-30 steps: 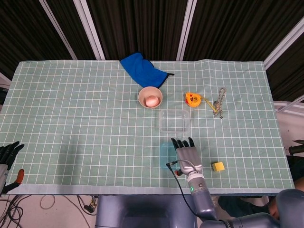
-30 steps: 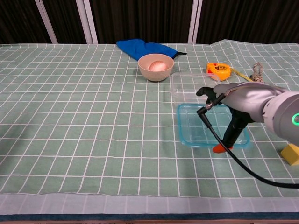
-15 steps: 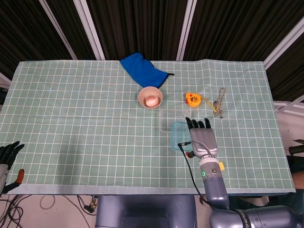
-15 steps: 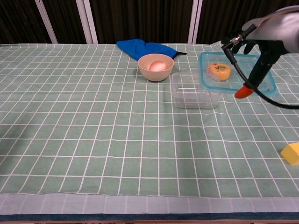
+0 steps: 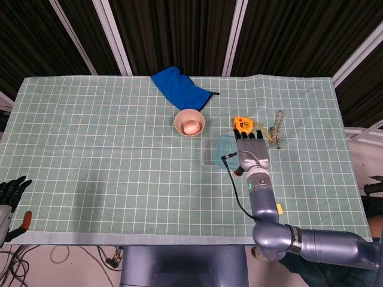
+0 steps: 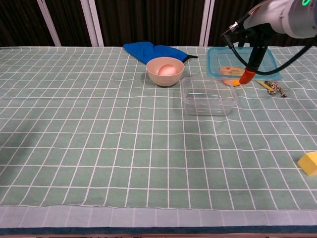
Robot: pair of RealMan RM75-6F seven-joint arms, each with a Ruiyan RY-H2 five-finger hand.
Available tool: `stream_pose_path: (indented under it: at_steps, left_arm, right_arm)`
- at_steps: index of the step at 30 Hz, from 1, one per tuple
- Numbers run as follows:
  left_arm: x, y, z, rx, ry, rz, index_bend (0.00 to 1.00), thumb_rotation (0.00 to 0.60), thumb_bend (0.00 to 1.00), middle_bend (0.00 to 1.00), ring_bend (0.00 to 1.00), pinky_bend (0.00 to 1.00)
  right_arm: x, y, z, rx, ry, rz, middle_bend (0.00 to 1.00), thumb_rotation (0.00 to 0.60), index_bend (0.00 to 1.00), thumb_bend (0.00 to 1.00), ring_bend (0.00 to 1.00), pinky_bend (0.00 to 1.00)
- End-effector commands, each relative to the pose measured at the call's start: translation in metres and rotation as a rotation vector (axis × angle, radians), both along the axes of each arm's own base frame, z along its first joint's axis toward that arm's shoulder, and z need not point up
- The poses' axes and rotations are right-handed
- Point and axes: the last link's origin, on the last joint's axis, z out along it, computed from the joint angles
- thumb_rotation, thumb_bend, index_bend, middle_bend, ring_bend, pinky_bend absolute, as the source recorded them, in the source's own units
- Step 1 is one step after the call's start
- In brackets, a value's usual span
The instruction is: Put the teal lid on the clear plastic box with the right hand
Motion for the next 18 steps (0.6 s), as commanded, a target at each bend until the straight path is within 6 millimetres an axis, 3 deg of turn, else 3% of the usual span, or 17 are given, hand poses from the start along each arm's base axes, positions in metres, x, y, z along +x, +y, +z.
stream_pose_path:
  at_steps: [1, 18]
  left_arm:
    - [-0.001, 0.000, 0.000, 0.001, -0.002, 0.007, 0.06, 0.600, 0.53, 0.00, 0.00, 0.00]
    - [-0.004, 0.005, 0.002, 0.016, 0.009, 0.009, 0.06, 0.600, 0.53, 0.00, 0.00, 0.00]
  right_arm:
    - [0.006, -0.013, -0.008, 0.027, 0.014, 0.011, 0.53, 0.600, 0.00, 0.21, 0.16, 0.00]
    - [0.005, -0.038, -0.047, 0.087, 0.030, 0.005, 0.53, 0.600, 0.00, 0.21, 0.16, 0.00]
